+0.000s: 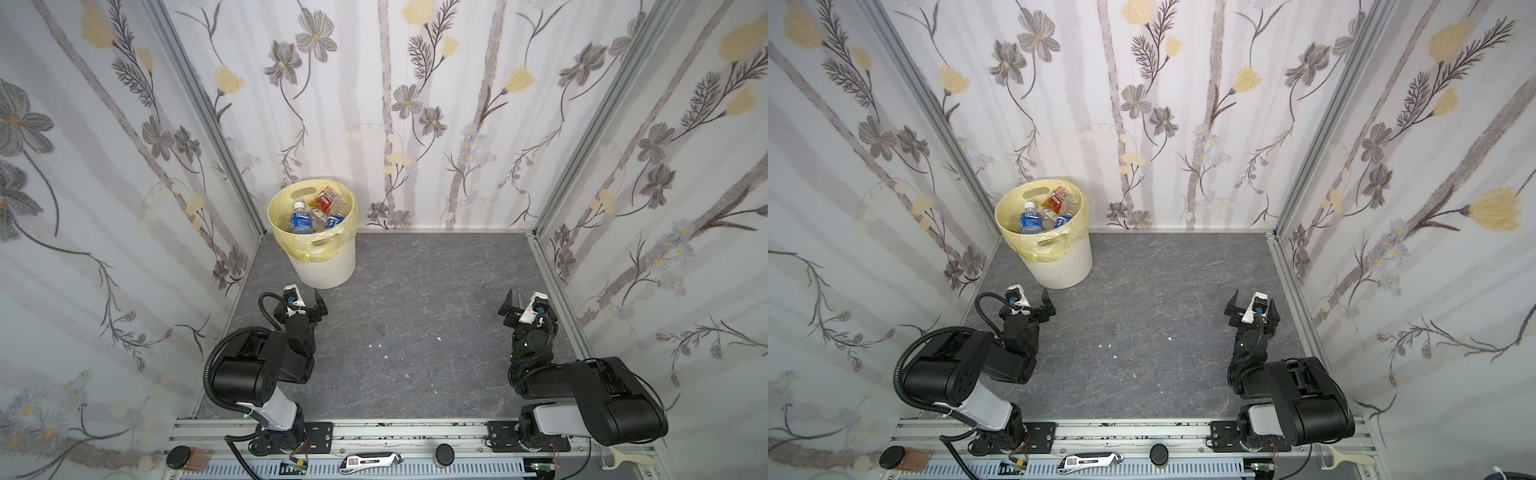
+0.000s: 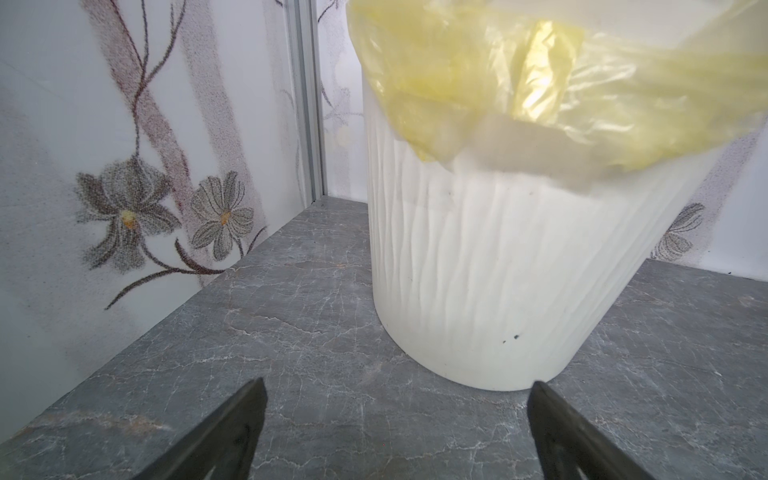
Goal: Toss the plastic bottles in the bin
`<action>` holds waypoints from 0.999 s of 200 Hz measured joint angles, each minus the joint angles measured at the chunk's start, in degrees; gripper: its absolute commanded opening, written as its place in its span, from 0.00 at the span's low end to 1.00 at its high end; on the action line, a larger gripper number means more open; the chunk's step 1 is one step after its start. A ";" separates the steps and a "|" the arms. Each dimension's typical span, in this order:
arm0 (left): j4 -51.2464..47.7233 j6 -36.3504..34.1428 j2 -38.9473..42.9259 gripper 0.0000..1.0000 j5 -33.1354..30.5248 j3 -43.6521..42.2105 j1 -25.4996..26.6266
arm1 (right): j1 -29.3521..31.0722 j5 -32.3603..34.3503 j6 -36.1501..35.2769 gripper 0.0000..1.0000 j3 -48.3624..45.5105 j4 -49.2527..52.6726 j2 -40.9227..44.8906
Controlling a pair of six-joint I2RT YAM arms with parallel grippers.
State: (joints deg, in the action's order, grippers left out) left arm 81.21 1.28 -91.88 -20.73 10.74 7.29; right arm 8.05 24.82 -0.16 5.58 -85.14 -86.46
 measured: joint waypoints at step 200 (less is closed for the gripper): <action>0.00 0.00 -0.02 1.00 0.00 0.00 -0.07 | -3.63 -5.40 3.61 1.00 4.48 8.33 0.13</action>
State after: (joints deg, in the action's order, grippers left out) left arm 81.21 1.28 -91.90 -20.73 10.74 7.22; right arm 4.43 19.42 3.44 10.07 -76.82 -86.32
